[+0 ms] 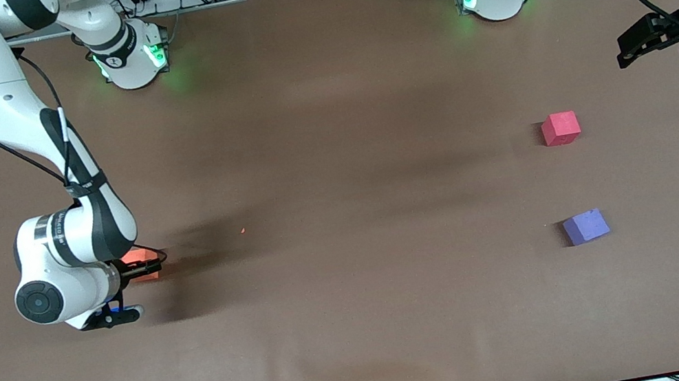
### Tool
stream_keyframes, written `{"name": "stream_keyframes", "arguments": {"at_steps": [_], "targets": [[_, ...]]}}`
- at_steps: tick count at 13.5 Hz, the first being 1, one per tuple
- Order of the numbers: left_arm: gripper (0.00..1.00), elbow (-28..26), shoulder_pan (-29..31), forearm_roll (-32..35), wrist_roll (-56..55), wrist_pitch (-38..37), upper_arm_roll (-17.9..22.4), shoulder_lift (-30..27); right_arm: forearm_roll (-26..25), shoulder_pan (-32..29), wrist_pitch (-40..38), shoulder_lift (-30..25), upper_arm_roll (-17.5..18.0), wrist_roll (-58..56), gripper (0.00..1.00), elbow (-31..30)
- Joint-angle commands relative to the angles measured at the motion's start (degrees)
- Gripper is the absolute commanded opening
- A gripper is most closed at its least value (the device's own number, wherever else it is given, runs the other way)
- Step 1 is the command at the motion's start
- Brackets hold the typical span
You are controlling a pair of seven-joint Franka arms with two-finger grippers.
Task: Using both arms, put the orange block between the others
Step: 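Close the right gripper on the orange cube while the left gripper starts reaching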
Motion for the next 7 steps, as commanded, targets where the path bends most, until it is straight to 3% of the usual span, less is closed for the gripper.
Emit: {"name": "stream_keyframes", "arguments": {"at_steps": [1, 7], "targets": [[1.0, 0.3, -0.31, -0.07, -0.31, 0.3, -0.09, 0.64, 0.07, -1.38, 2.94, 0.76, 0.43, -0.04, 1.0, -1.07], [1.0, 0.13, -0.13, -0.25, -0.66, 0.3, -0.09, 1.17, 0.16, -1.3, 3.92, 1.56, 0.43, 0.05, 1.0, -1.69]]}}
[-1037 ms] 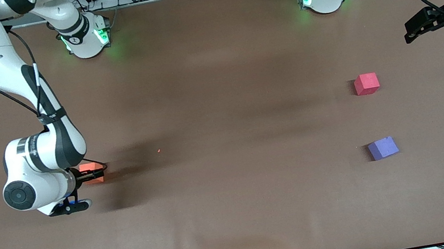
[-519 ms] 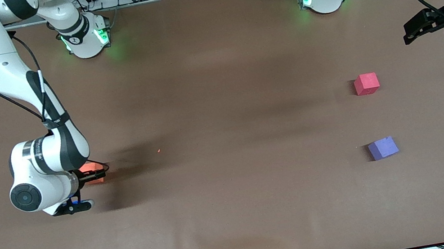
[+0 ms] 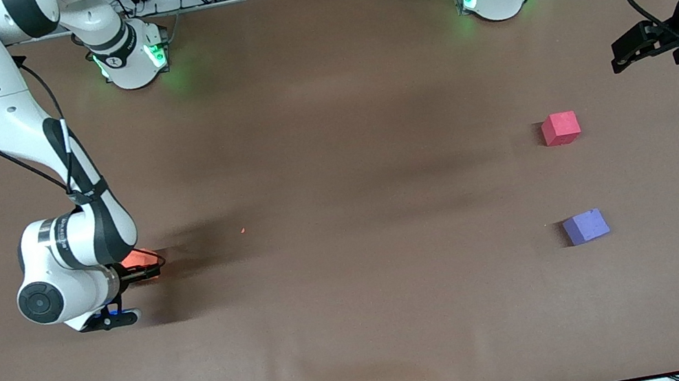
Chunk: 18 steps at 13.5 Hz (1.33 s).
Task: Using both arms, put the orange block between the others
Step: 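Close the right gripper on the orange cube while the left gripper starts reaching, then carry the orange cube toward the middle while the left gripper approaches it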
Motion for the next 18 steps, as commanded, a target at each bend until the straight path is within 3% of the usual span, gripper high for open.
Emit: {"name": "stream_keyframes", "arguments": {"at_steps": [1, 4, 6, 12, 14, 18], "targets": [[1.0, 0.14, 0.34, -0.25, -0.52, 0.3, -0.07, 0.68, 0.15, -0.27, 0.38, -0.09, 0.41, 0.23, 1.0, -0.42], [1.0, -0.04, 0.43, -0.16, -0.61, 0.3, -0.07, 1.12, 0.15, 0.08, 0.2, 0.09, 0.41, 0.23, 0.98, -0.95], [1.0, -0.83, 0.26, -0.07, -1.65, 0.3, 0.01, 1.3, 0.15, -0.1, 0.2, 0.09, 0.41, 0.41, 0.84, -1.04], [1.0, -1.53, 0.52, -0.07, -1.84, 0.3, 0.01, 1.39, 4.54, -0.01, -0.15, -0.09, 0.41, 0.41, 0.61, -0.87], [1.0, -1.8, -0.01, 0.02, -2.18, 0.3, -0.07, 1.3, 7.78, 0.25, -0.24, -0.35, 0.58, 0.32, 0.54, -0.08], [1.0, -1.53, -0.98, 0.11, -3.5, 1.09, -1.82, 1.21, 16.13, 4.81, 0.03, -1.23, 0.58, 0.67, 0.5, 2.04]]}}
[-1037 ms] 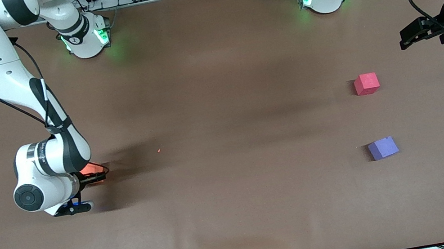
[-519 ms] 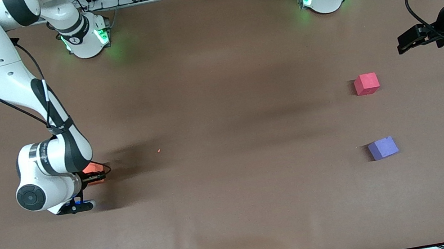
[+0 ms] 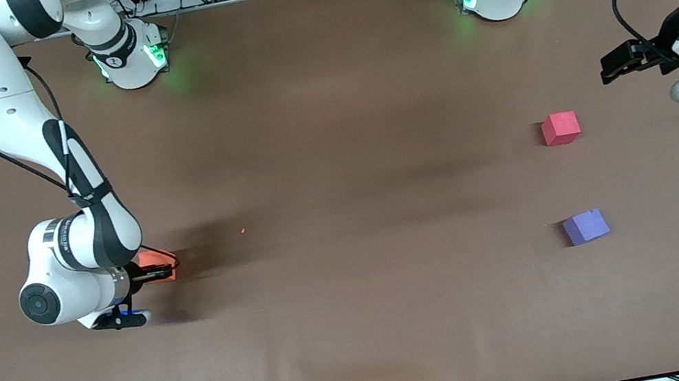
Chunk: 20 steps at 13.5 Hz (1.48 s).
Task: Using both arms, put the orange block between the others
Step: 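Carry the orange cube toward the middle while the left gripper approaches it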
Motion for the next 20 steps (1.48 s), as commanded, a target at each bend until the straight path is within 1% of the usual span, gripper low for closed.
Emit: {"name": "stream_keyframes", "arguments": {"at_steps": [1, 4, 7, 8, 9, 10, 11, 13, 15, 16, 19, 20], "targets": [[1.0, -0.12, -0.41, 0.11, -2.17, 0.71, -1.04, -0.51, 4.14, 5.06, -0.13, -1.78, -0.11, 0.76, 0.5, 0.06], [1.0, -0.47, -0.06, 0.11, -2.17, 2.02, -1.3, -0.51, 4.5, 10.69, -0.22, -2.83, -0.11, 0.85, 0.52, -0.03], [1.0, -1.52, 0.03, 0.11, -2.35, 3.96, -1.3, -0.43, 4.68, 19.03, -0.13, -3.63, -0.11, 1.37, 0.52, 0.24], [1.0, -2.66, -0.15, 0.11, -2.35, 5.18, -1.39, -0.51, 5.9, 21.32, -0.13, -3.45, -0.03, 4.08, 0.51, 1.28], [1.0, -4.5, -0.32, 0.02, -2.44, 7.29, -1.57, -0.43, 10.87, 25.43, 0.13, -3.19, -0.11, 12.28, 0.51, 2.86], [1.0, -5.56, -0.32, 0.02, -2.44, 8.44, -2.09, -0.43, 13.53, 28.26, 0.57, -3.1, -0.2, 17.67, 0.51, 2.96], [1.0, -6.7, -0.41, -0.07, -2.44, 9.67, -2.44, -0.43, 14.51, 30.29, 1.53, -3.1, -0.29, 22.77, 0.51, 3.05], [1.0, -8.37, -0.5, -0.42, -3.05, 12.57, -3.24, 0.01, 14.87, 34.07, 4.34, -2.84, -0.29, 29.74, 0.52, 3.14], [1.0, -8.82, -0.5, -0.42, -3.32, 13.81, -3.85, 1.5, 16.01, 37.33, 7.94, -2.22, -0.29, 33.53, 0.54, 3.31], [1.0, -8.91, -0.5, -0.42, -3.32, 14.07, -4.03, 2.29, 16.19, 38.21, 8.83, -1.96, -0.29, 33.29, 0.56, 3.31], [1.0, -9.08, -0.59, -0.51, -3.4, 16.09, -5.17, 6.42, 16.45, 40.58, 9.19, 0.67, -0.29, 32.84, 0.56, 5.15], [1.0, -9.17, -0.68, -0.51, -3.4, 16.18, -5.35, 7.21, 16.45, 41.11, 9.88, 2.07, -0.29, 33.1, 0.56, 6.64]]}}
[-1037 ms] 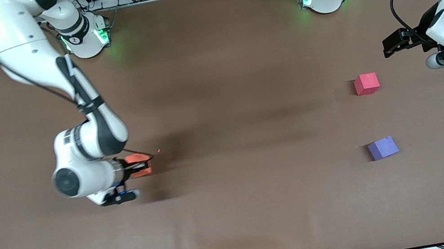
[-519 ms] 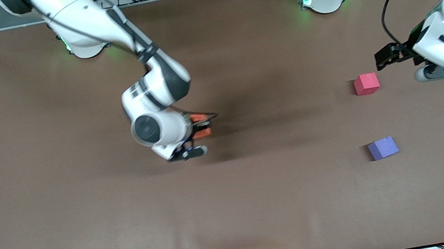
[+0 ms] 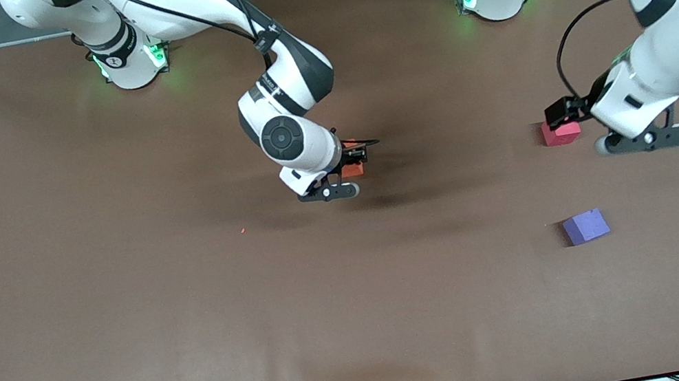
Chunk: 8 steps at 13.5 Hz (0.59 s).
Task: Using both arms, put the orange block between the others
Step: 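Carry the orange cube toward the middle while the left gripper approaches it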
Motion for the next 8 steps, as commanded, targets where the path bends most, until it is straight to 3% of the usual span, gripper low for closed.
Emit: {"name": "stream_keyframes", "arguments": {"at_steps": [1, 4, 8], "targets": [[1.0, -0.33, -0.4, -0.51, -1.13, 1.89, -1.1, 2.8, 1.49, 1.99, 1.19, 4.01, -0.8, 0.45, 0.56, 4.1], [1.0, -4.19, -2.06, -0.51, -1.91, 6.98, -1.11, 3.42, 2.63, 2.08, 1.81, 4.46, -0.8, 0.36, 0.57, 4.29], [1.0, -7.8, -3.65, -0.51, -3.93, 10.86, -1.11, 3.51, 2.54, 2.34, 5.31, 5.07, -0.89, 0.62, 0.72, 4.02]]}}
